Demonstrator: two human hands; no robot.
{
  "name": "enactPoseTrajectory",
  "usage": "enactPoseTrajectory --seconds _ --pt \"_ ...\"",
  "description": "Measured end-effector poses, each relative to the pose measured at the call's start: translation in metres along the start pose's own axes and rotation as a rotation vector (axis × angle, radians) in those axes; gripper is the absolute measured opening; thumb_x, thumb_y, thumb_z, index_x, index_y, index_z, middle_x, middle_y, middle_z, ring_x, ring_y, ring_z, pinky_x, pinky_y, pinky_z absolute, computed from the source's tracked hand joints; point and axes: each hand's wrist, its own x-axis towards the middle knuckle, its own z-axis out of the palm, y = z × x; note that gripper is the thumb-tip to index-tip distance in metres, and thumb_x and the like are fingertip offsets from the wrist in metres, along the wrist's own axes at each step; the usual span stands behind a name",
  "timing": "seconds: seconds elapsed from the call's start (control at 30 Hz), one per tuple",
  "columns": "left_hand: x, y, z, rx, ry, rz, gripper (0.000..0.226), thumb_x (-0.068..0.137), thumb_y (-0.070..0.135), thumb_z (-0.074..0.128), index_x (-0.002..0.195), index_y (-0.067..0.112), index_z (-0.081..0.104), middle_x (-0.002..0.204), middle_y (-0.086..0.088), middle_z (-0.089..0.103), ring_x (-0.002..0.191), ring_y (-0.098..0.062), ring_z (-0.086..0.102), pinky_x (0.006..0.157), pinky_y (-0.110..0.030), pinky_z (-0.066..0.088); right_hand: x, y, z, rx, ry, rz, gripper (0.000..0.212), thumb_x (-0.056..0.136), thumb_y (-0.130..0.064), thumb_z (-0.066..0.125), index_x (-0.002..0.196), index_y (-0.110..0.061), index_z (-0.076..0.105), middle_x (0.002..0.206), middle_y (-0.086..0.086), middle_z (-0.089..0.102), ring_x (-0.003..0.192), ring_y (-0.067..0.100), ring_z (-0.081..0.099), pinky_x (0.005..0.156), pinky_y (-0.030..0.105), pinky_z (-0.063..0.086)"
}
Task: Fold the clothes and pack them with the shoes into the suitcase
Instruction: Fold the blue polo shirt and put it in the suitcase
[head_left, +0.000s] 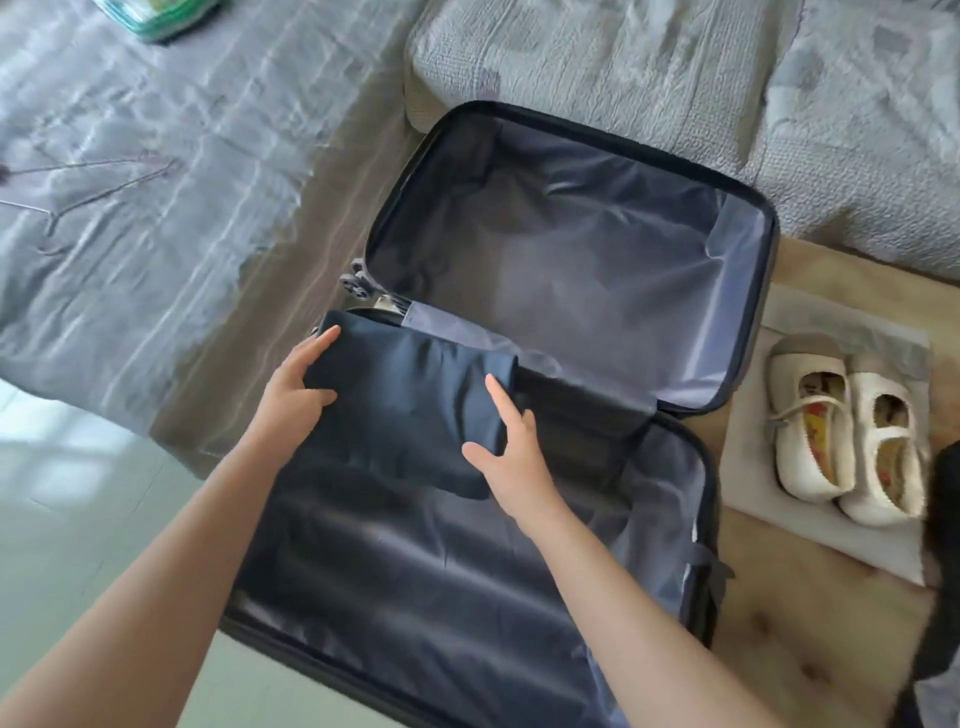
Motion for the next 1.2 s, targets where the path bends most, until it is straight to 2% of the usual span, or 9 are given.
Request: enactPoseTrajectory --seconds 0.13,0.23,0.3,0.4,0.5,0.67,0.83,1.07,1.2 --pt "0.017 -0.027 0.011 0.138 -0.049 0.027 0.077 0.082 -0.02 0.047 0.145 0.022 0.037 0.15 0.001 0.029 0.141 -0.016 0.024 0.104 -0.013 0.02 0.017 0.016 0.009 0.023 0.011 0.101 0.075 0.092 -0.009 0.054 0.146 -0.049 0.021 0.159 0.013 -0.009 0.145 0.012 -0.018 0.103 0.026 0.016" --pt "0.022 -0.042 0.021 0.348 -0.06 0.02 0.076 0.085 -0.01 0.048 0.147 0.032 0.032 0.153 0.0 0.026 0.141 -0.025 0.02 0.113 -0.034 0.021 0.021 0.031 0.009 -0.006 -0.018 0.164 0.073 0.092 -0.019 0.059 0.143 -0.055 0.02 0.158 0.016 -0.012 0.146 0.019 -0.015 0.113 0.038 0.014" --pt "0.021 -0.046 0.024 0.496 -0.099 0.018 0.074 0.087 -0.001 0.046 0.149 0.033 0.025 0.156 -0.001 0.022 0.14 -0.027 0.017 0.114 -0.045 0.02 0.025 0.037 0.012 -0.104 0.02 0.154 0.074 0.091 -0.024 0.063 0.142 -0.055 0.02 0.156 0.014 -0.006 0.147 0.024 -0.005 0.113 0.038 0.016" --pt "0.013 -0.048 0.027 0.603 0.019 0.162 0.063 0.09 0.011 0.049 0.148 0.025 0.031 0.158 -0.007 0.016 0.142 -0.03 0.013 0.116 -0.045 0.017 0.026 0.039 0.013 -0.362 0.138 0.024 0.081 0.086 -0.029 0.07 0.147 -0.046 0.019 0.156 0.004 -0.014 0.143 0.022 -0.007 0.114 0.034 0.015" --pt "-0.007 -0.048 0.033 0.659 0.172 0.386 0.056 0.089 0.039 0.046 0.143 0.02 0.043 0.158 -0.01 0.016 0.146 -0.029 0.007 0.118 -0.042 0.009 0.024 0.036 0.016 -0.576 0.145 -0.188 0.094 0.084 -0.036 0.071 0.151 -0.036 0.005 0.156 0.004 -0.026 0.144 0.02 -0.022 0.115 0.03 -0.003" --pt "-0.01 -0.058 0.045 0.655 -0.113 0.255 0.077 0.079 0.077 0.022 0.148 0.045 0.012 0.16 0.009 -0.007 0.143 -0.008 -0.02 0.118 -0.048 -0.005 0.035 0.043 0.035 -0.707 0.023 -0.167 0.103 0.086 -0.049 0.062 0.148 -0.029 -0.018 0.156 -0.001 -0.028 0.139 0.012 -0.03 0.12 0.038 -0.005" --pt "-0.007 -0.087 0.037 0.639 -0.246 0.178 0.093 0.068 0.087 0.031 0.146 0.05 -0.004 0.152 0.021 -0.027 0.138 -0.001 -0.031 0.117 -0.05 -0.006 0.038 0.057 0.044 -0.815 -0.011 -0.106 0.111 0.083 -0.054 0.063 0.147 -0.023 -0.022 0.156 -0.002 -0.027 0.142 0.017 -0.028 0.12 0.037 -0.003" --pt "-0.006 -0.08 0.039 0.684 -0.229 0.171 0.092 0.07 0.083 0.036 0.147 0.048 0.0 0.156 0.016 -0.021 0.141 -0.004 -0.026 0.118 -0.05 -0.003 0.038 0.057 0.042 -0.773 -0.017 -0.097 0.112 0.081 -0.054 0.065 0.149 -0.024 -0.018 0.157 -0.003 -0.025 0.142 0.016 -0.027 0.118 0.033 -0.002" --pt "-0.011 -0.066 0.036 0.712 -0.096 0.261 0.093 0.071 0.086 0.037 0.15 0.039 0.017 0.16 0.003 0.004 0.147 -0.015 -0.007 0.118 -0.047 -0.004 0.036 0.043 0.04 -0.746 -0.038 -0.084 0.112 0.08 -0.052 0.067 0.149 -0.029 -0.018 0.157 -0.002 -0.026 0.143 0.019 -0.025 0.119 0.043 -0.004"
